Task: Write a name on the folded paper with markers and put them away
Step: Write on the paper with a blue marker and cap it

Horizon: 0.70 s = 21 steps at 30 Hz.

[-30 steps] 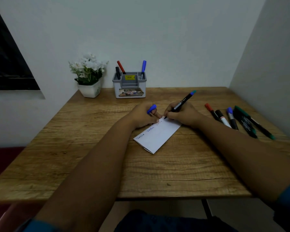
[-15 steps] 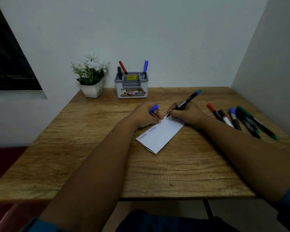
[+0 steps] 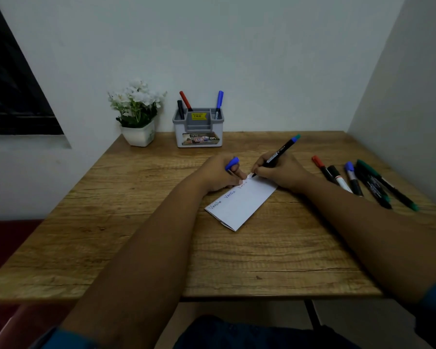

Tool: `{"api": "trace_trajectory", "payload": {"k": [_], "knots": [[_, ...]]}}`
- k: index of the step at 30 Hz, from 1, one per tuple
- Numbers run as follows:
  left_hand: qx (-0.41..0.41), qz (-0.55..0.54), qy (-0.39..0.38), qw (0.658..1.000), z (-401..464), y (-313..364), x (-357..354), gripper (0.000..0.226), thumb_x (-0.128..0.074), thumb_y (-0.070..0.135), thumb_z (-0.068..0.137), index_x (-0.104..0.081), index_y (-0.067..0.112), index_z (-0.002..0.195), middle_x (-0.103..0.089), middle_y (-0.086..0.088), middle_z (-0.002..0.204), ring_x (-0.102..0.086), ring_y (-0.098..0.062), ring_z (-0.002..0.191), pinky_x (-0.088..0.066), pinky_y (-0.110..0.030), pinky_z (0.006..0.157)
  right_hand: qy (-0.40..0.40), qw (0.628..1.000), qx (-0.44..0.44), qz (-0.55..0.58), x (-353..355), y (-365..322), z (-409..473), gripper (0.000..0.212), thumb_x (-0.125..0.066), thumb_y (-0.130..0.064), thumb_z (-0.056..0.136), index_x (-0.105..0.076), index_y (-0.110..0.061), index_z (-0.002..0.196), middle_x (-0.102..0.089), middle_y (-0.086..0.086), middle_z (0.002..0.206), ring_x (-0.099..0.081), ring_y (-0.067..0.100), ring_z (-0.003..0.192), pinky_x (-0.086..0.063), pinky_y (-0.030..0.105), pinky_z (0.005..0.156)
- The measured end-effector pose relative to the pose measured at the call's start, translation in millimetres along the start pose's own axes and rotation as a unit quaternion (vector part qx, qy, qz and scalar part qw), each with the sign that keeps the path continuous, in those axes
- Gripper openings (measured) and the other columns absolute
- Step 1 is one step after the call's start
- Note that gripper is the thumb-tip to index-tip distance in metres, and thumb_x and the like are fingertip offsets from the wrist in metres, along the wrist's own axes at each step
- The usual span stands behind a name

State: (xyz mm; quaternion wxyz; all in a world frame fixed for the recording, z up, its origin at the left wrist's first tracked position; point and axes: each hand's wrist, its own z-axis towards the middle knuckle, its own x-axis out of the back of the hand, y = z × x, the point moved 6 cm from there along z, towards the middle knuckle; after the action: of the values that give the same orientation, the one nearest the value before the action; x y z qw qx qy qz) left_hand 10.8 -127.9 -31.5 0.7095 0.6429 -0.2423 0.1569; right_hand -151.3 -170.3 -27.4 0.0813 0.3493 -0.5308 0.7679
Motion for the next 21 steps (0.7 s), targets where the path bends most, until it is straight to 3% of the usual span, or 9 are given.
{"api": "trace_trajectory", "payload": {"k": [11, 18, 21], "knots": [[0.003, 0.005, 0.001, 1.000, 0.3, -1.1, -0.5, 0.032, -0.072, -0.005, 0.078, -0.046, 0.014, 0.076, -0.073, -0.004, 0.095, -0.067, -0.003, 0.095, -0.054, -0.027, 0.086, 0.008, 1.000, -0.006, 0.003, 1.9, -1.1, 0.1, 0.008, -0.067, -0.013, 0.085, -0.073, -0.017, 0.081, -0.073, -0.005, 0.089, -0.065, 0.006, 0.089, -0.050, 0.022, 0.079], [0.003, 0.003, 0.003, 1.000, -0.6, -0.2, -0.1, 0.034, -0.072, -0.006, 0.077, -0.045, 0.015, 0.075, -0.073, -0.006, 0.097, -0.068, -0.004, 0.094, -0.054, -0.027, 0.084, 0.004, 1.000, -0.005, -0.014, 0.9, -2.4, 0.1, 0.007, -0.066, -0.013, 0.085, -0.073, -0.011, 0.084, -0.072, -0.004, 0.089, -0.065, 0.009, 0.089, -0.052, 0.027, 0.081], [0.000, 0.001, 0.003, 1.000, -0.6, 0.3, -0.2, 0.035, -0.072, -0.006, 0.078, -0.044, 0.015, 0.074, -0.073, -0.007, 0.097, -0.068, -0.003, 0.093, -0.054, -0.027, 0.084, 0.029, 0.999, -0.023, 0.034, 3.7, 3.0, 1.3, 0.009, -0.063, -0.012, 0.088, -0.070, -0.007, 0.084, -0.072, -0.002, 0.089, -0.064, 0.007, 0.085, -0.050, 0.025, 0.078]]}}
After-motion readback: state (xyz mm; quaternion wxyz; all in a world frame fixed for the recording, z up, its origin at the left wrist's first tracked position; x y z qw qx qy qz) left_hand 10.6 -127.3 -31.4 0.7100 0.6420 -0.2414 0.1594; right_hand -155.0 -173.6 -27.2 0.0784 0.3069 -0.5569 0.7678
